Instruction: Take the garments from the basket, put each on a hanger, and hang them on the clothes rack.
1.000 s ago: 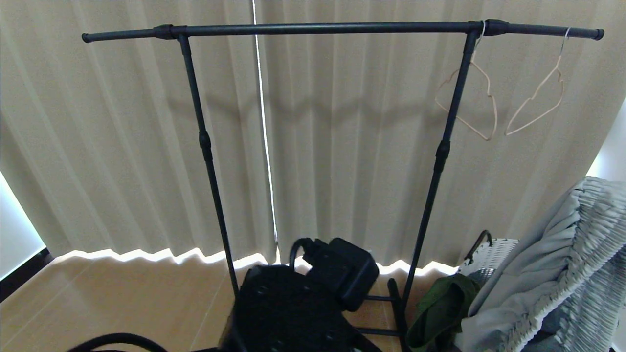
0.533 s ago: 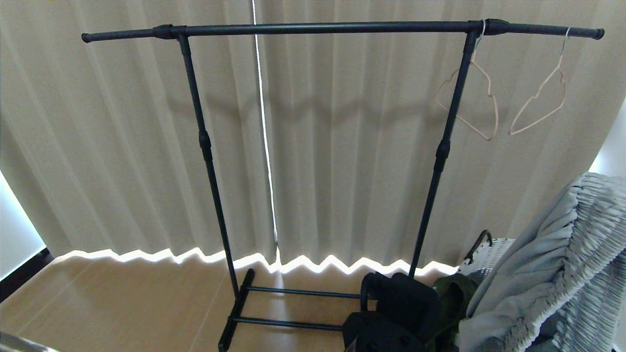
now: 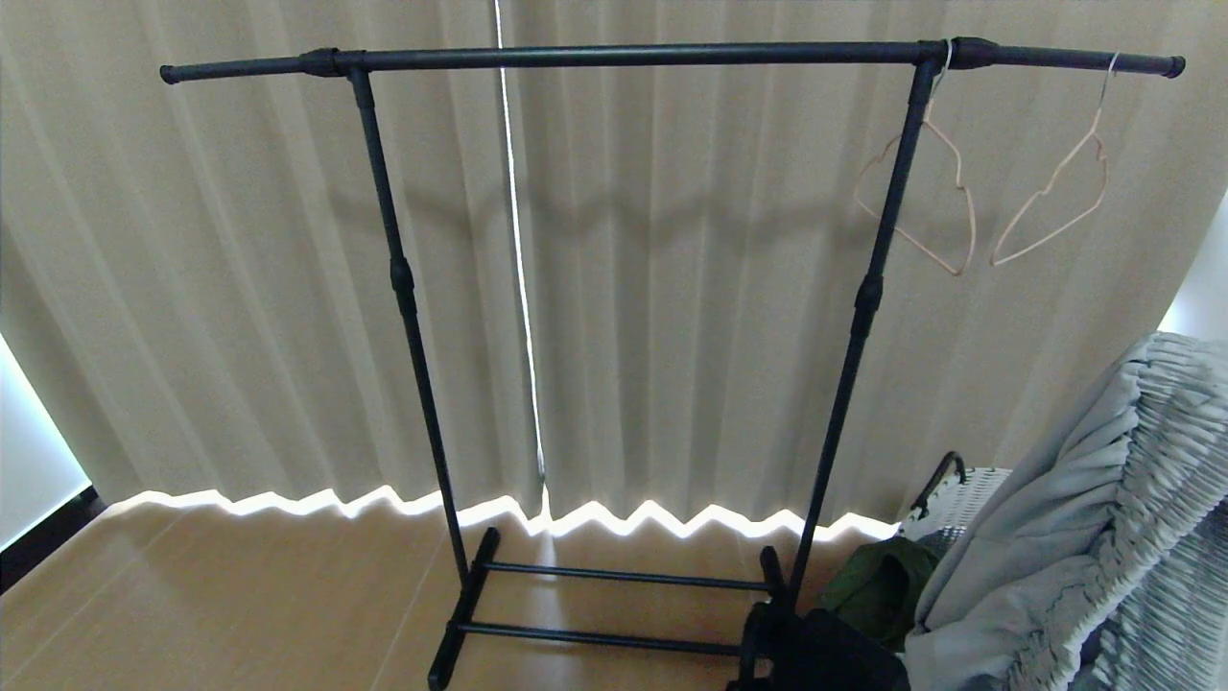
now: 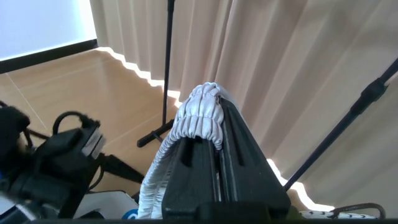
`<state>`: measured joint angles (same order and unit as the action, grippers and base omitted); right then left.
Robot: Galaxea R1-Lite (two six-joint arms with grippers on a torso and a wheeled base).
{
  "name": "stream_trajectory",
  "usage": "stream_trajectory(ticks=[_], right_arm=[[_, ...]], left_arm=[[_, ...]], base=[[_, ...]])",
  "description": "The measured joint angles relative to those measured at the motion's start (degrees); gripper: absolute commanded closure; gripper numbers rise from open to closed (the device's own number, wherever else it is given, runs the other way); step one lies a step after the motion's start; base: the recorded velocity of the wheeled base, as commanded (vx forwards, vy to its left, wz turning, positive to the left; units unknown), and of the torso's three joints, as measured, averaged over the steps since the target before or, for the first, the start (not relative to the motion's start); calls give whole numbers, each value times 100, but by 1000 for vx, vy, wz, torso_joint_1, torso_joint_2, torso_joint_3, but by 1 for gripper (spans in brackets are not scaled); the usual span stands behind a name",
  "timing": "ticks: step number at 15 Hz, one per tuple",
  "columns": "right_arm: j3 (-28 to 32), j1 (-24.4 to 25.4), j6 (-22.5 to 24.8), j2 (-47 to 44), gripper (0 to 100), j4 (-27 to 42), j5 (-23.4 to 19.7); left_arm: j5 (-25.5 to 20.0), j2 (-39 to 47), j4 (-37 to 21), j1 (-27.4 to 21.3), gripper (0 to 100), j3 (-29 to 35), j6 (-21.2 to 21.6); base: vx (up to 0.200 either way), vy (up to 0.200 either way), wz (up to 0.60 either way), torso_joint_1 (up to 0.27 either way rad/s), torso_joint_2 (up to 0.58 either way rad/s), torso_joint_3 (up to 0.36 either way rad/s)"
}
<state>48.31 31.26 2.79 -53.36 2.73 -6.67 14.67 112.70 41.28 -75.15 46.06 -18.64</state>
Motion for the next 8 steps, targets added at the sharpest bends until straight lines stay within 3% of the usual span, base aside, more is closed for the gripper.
stream_trajectory(ticks=[4, 8], right_arm=[[39, 7, 7, 28, 100, 0, 0], [96, 9, 7, 35, 100, 0, 0]], left_arm=[[16, 91, 2, 29, 0, 599, 4], [46, 317, 0, 247, 0, 691, -22]], base=[[0, 0, 0, 0, 0, 0], [0, 0, 0, 0, 0, 0]])
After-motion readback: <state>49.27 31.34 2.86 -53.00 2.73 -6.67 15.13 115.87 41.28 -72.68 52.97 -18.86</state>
